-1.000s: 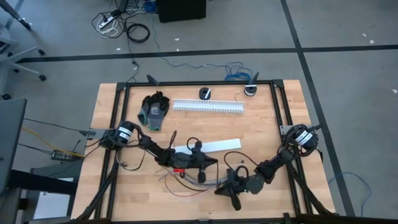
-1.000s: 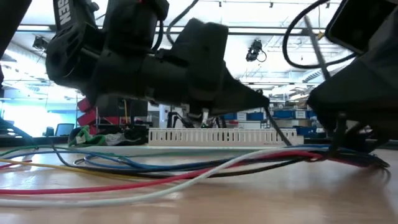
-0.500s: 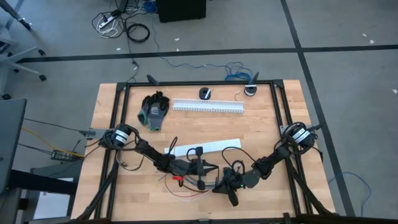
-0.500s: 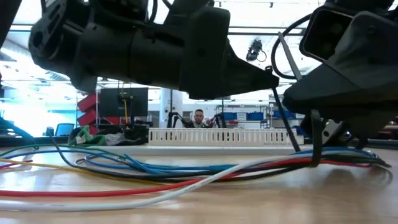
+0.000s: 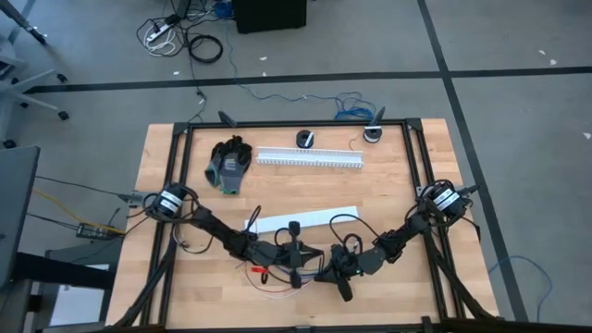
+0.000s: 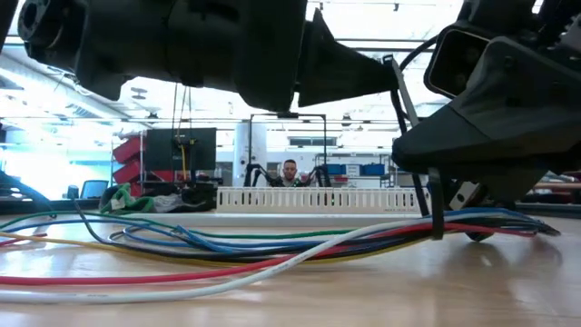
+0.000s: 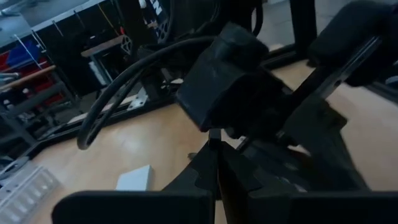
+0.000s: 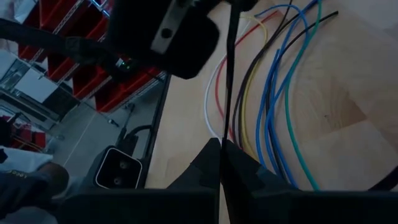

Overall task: Ziptie cables
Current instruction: Wrap the black zip tie around the cables

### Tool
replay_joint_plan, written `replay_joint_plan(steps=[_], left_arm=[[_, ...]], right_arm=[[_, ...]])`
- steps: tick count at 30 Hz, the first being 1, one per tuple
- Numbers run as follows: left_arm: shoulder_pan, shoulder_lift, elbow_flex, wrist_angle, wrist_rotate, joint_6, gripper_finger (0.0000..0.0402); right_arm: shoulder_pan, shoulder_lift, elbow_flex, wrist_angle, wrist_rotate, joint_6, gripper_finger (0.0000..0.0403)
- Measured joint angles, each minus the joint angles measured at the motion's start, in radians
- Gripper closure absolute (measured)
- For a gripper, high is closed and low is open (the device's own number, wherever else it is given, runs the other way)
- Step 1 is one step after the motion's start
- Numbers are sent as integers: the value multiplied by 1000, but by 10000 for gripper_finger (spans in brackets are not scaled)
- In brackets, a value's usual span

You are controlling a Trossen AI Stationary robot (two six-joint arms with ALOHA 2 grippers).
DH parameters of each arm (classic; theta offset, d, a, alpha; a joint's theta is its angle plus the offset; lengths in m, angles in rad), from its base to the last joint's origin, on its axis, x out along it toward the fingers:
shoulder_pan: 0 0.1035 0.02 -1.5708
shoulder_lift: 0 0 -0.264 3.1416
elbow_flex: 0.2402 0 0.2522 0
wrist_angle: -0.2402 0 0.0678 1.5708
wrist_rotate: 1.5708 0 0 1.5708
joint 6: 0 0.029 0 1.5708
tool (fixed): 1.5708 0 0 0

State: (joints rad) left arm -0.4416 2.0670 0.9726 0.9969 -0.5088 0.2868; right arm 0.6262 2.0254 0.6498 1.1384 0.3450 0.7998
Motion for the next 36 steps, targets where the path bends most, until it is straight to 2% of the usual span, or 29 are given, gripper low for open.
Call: replay_joint_plan(steps=[7, 15, 36], left_arm=[[-4, 0, 0, -44, -3, 2, 401], [-14, 0, 0, -23, -4, 97, 402], [-12, -1, 0, -23, -7, 95, 401]], right_arm=[[0, 0, -1, 8, -9, -7, 403], [-4, 0, -1, 11, -26, -6, 403], [-8, 1, -1, 12, -32, -15, 403]])
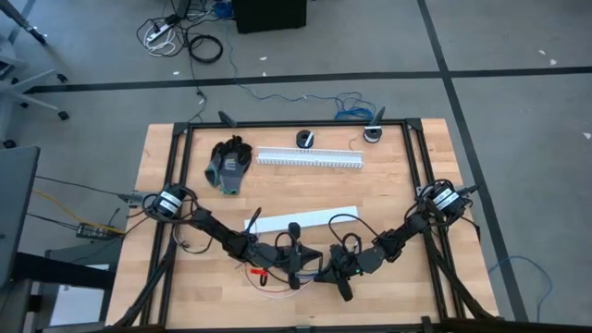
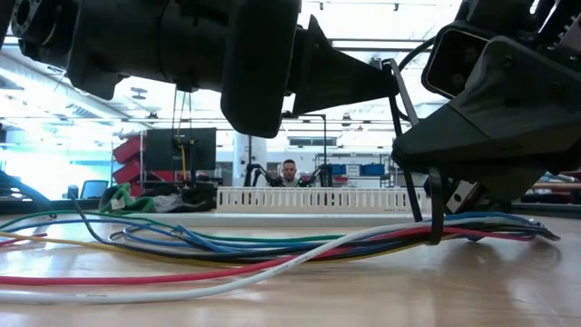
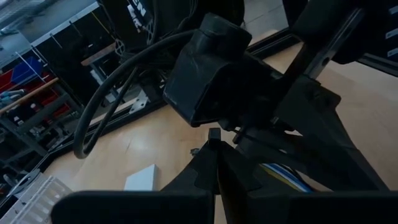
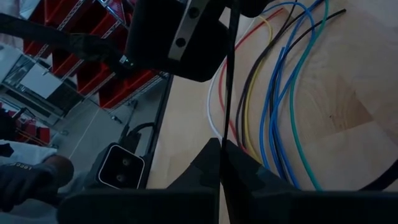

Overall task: Ziptie cables
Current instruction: Wrap the black zip tie around the cables

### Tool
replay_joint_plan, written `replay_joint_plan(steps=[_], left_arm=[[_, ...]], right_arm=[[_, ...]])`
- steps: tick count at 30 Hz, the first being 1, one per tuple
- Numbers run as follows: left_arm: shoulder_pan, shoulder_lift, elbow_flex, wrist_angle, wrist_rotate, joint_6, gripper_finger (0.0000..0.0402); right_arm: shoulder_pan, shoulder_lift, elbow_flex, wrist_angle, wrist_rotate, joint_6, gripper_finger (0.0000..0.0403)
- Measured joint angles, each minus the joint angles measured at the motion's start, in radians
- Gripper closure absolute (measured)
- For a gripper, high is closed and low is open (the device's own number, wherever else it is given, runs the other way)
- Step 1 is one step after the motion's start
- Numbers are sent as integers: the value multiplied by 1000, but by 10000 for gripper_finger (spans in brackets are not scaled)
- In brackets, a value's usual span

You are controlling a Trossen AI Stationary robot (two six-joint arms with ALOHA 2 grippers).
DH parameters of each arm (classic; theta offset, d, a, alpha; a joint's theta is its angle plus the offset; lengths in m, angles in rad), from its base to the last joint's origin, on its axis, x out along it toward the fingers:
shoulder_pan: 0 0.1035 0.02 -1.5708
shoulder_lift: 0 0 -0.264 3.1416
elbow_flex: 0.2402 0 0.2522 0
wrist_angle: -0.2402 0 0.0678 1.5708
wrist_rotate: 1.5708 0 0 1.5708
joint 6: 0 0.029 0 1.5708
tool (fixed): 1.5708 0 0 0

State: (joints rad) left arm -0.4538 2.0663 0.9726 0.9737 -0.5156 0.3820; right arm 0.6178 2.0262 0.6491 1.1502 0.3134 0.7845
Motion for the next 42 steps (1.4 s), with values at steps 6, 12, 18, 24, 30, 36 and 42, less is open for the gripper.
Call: replay_joint_plan(steps=[6, 12, 18, 24, 30, 36, 42], left_arm=[[0, 0, 0, -17, 0, 6, 402], [0, 0, 0, -25, 0, 47, 401], [0, 0, 0, -15, 0, 61, 402], [0, 0, 0, 18, 0, 109, 402], [0, 0, 0, 18, 0, 112, 402], [0, 0, 0, -12, 0, 116, 402], [0, 0, 0, -21, -1, 121, 402]], right_arm=[[0, 0, 0, 1, -3, 5, 403], [0, 0, 0, 3, -7, 24, 403], [-1, 0, 1, 4, -11, 34, 403], [-6, 0, 1, 4, -17, 35, 403], [-8, 0, 1, 4, -22, 36, 403], [-12, 0, 1, 3, -22, 38, 403], [-13, 0, 1, 3, -21, 48, 403]])
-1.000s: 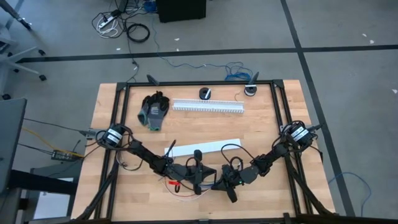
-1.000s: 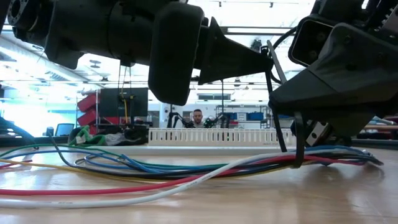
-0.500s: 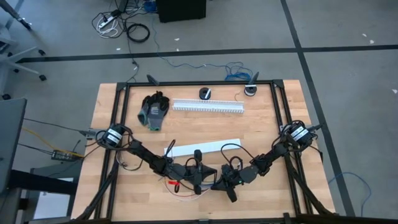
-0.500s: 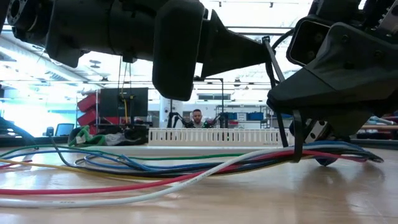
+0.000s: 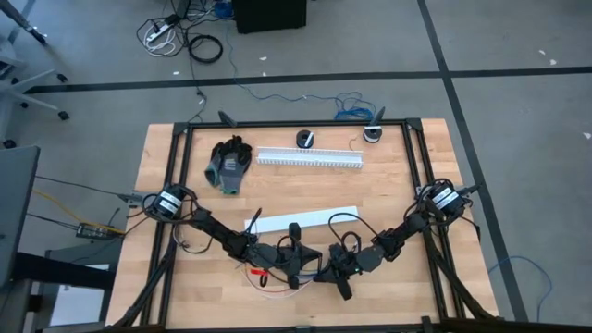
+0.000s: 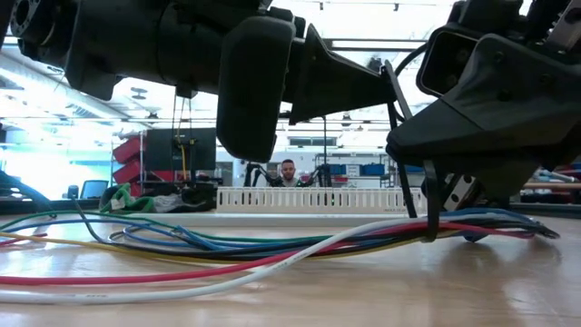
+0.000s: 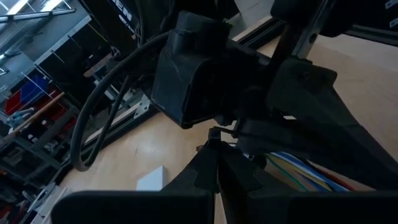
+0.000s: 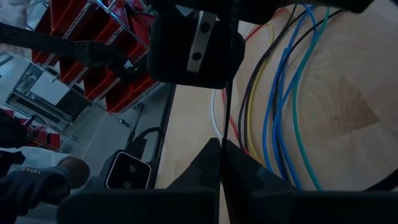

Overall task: Ziptie cables
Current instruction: Wrap the black zip tie around the cables

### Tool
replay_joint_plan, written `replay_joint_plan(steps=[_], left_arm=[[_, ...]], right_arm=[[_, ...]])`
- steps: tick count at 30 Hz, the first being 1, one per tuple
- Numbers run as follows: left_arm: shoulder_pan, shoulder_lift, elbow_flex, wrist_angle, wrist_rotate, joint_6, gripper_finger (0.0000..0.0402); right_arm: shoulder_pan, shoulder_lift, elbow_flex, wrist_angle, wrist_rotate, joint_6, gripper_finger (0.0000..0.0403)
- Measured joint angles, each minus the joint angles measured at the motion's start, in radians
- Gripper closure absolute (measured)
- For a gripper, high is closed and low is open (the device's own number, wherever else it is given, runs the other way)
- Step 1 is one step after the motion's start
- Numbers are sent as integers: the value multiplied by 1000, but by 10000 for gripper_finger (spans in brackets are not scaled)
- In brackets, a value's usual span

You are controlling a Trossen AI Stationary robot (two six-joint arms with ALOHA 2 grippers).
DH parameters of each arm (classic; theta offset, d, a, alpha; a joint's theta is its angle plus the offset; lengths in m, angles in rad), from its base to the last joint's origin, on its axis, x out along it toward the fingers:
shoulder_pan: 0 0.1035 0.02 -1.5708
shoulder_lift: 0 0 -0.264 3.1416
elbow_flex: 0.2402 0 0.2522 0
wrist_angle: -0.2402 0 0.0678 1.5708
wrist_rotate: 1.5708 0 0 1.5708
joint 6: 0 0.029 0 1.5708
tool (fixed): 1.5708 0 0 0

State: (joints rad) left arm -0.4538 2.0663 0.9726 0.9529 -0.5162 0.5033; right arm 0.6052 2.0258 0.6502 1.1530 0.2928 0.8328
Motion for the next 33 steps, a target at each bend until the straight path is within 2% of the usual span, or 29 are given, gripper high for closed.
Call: replay_joint_plan(steps=[11, 33], left_arm=[[0, 0, 0, 1, -35, 40, 401], [0, 0, 0, 6, -36, 45, 401]], right_arm=[[0, 0, 0, -1, 1, 6, 403], [0, 0, 0, -5, 9, 21, 403]])
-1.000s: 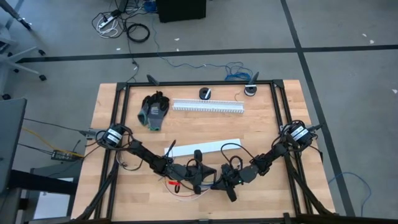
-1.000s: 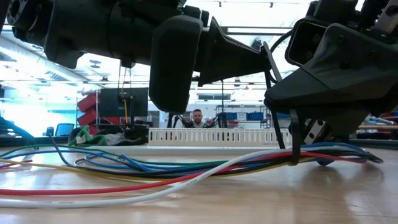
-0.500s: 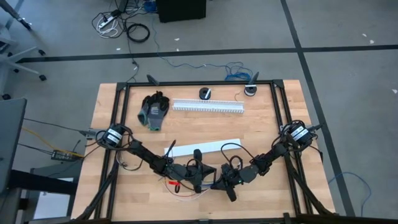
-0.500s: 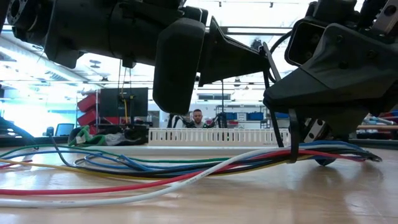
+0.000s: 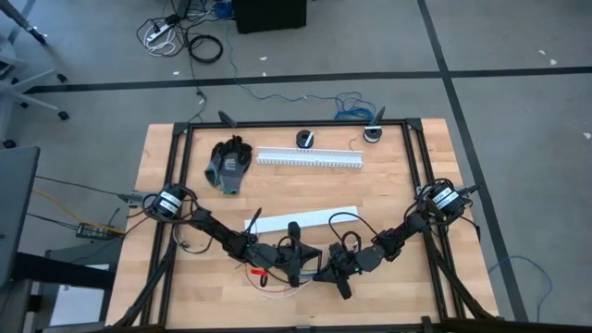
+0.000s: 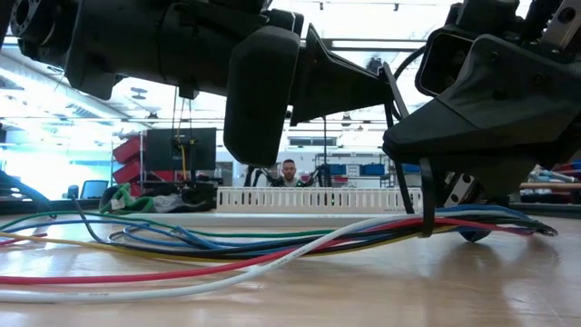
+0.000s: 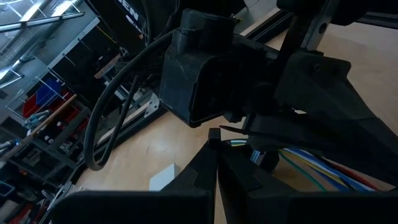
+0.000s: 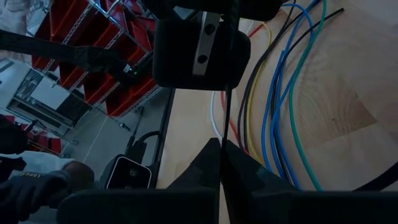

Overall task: Ziptie cables
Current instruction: Wrap the black zip tie around the cables

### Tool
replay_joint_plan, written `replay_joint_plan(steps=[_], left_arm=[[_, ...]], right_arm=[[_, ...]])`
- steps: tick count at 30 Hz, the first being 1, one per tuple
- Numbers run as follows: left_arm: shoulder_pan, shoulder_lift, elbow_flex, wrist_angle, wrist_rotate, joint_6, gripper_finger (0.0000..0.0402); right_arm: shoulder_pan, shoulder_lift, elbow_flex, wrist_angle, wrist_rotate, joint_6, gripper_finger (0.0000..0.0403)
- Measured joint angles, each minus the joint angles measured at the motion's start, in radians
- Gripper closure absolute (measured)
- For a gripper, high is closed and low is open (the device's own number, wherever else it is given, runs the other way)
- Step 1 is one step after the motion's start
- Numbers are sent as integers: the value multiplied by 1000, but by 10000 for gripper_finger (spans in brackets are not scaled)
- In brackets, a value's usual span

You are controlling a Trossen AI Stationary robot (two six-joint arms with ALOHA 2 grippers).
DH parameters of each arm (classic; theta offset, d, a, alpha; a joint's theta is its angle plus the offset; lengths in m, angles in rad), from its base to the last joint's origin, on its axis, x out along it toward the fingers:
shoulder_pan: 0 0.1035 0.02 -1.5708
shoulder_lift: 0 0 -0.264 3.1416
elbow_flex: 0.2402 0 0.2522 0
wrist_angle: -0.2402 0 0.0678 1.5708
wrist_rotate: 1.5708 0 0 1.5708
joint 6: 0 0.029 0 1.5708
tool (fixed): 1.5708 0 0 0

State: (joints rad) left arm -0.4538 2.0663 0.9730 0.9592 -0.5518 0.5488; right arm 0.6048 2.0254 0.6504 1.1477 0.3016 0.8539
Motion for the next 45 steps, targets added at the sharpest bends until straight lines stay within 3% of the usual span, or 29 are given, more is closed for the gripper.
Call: replay_joint_plan(steps=[35, 45], left_arm=[[8, -21, 0, -20, -38, 18, 401], [5, -79, 1, -133, -29, -4, 402]], right_arm=[[6, -2, 0, -38, 23, 65, 402], [7, 0, 0, -34, 16, 41, 403]])
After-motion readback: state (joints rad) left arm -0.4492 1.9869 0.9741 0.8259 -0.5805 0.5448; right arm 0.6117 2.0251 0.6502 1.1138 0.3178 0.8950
